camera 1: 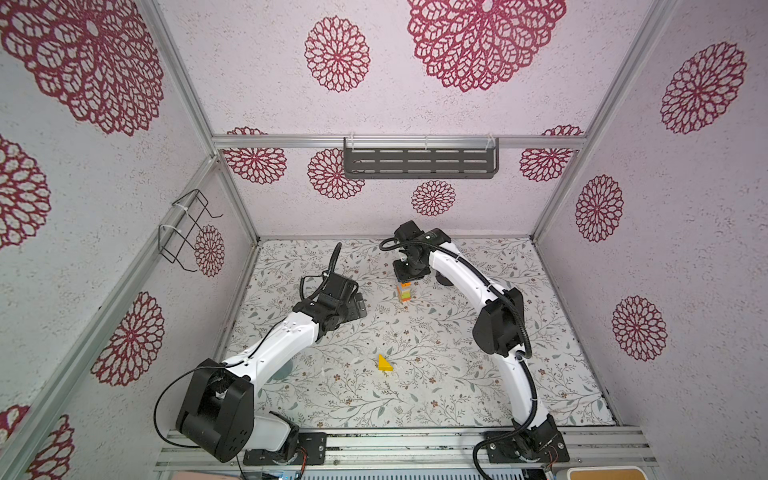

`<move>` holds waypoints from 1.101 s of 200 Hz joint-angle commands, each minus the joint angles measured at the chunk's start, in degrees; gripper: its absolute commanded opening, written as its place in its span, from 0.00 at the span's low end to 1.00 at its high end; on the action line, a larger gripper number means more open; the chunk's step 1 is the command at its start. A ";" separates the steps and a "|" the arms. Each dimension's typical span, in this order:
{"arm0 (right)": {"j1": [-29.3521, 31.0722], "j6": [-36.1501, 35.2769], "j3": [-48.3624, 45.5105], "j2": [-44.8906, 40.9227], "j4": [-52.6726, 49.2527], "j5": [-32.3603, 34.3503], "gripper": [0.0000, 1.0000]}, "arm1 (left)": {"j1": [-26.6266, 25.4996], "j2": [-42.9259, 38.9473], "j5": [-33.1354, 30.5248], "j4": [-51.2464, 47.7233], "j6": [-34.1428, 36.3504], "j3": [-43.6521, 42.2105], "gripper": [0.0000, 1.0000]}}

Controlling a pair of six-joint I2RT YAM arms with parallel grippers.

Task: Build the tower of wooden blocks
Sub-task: 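Lower the orange block onto the top wooden block with the right gripper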

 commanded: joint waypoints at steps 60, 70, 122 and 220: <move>-0.48 0.91 1.57 0.34 0.39 0.44 0.29 | 0.57 -0.19 0.91 1.38 0.93 -0.33 0.97; -0.48 0.79 1.56 0.32 0.32 0.43 0.29 | 0.57 -0.36 1.07 1.55 0.94 -0.52 0.97; -0.65 0.73 1.57 0.45 0.38 0.51 0.30 | 0.57 -0.37 0.86 1.40 0.86 -0.57 0.97; -0.65 0.30 1.58 -0.03 0.16 0.68 0.42 | 0.67 -0.28 2.08 1.75 0.55 -0.97 0.97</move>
